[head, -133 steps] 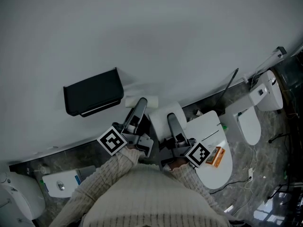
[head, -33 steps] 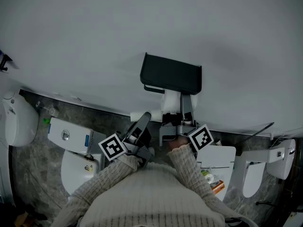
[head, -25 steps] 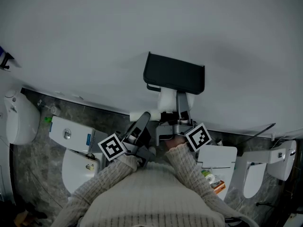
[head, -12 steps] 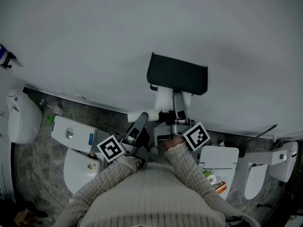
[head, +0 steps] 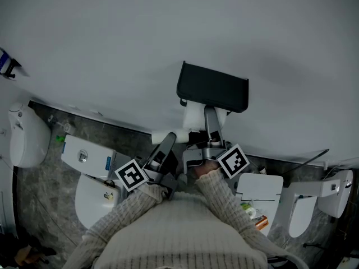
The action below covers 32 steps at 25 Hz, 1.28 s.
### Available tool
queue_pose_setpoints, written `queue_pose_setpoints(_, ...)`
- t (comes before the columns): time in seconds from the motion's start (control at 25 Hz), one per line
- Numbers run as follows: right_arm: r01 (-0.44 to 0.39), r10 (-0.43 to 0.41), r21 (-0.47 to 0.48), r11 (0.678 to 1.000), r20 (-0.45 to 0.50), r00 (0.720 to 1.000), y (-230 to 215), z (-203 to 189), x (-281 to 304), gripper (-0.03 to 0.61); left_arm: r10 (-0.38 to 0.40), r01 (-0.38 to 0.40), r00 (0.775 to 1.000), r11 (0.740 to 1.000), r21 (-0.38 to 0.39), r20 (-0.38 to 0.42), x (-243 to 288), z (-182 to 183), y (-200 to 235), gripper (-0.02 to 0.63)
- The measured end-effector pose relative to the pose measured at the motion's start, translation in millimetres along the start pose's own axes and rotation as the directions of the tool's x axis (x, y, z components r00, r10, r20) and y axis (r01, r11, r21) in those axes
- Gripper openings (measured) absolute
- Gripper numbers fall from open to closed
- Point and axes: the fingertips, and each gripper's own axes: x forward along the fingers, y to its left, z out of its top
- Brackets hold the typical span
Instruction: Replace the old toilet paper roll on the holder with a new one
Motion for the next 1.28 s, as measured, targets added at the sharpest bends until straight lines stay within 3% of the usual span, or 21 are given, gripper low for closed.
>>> queue_pose_setpoints(0.48,0.013,-0.013,0.026,1.0,-0.009,1.0,-6,-8,-13,0.439,-0.015,0.014,0.999,1.0,-0.012,-0.033,-2,3,2,0.179)
queue_pose_setpoints(0.76,0.018,-0.019,-0.01,1.0,-0.056,0.998,-5,-28,-29,0.419,-0.028,0.026,0.997,0.999,-0.021,-0.076,-5,2,6,0.179)
queue_pose_setpoints(1.12,0.029,-0.032,-0.023,0.999,-0.108,0.994,-4,-33,-59,0.283,-0.047,0.044,0.992,0.998,-0.035,-0.117,6,-11,4,0.179)
queue_pose_setpoints(1.28,-0.001,-0.005,-0.05,0.999,-0.118,0.993,3,-37,-65,0.188,-0.05,0.044,0.99,0.998,-0.043,-0.133,8,-14,6,0.179)
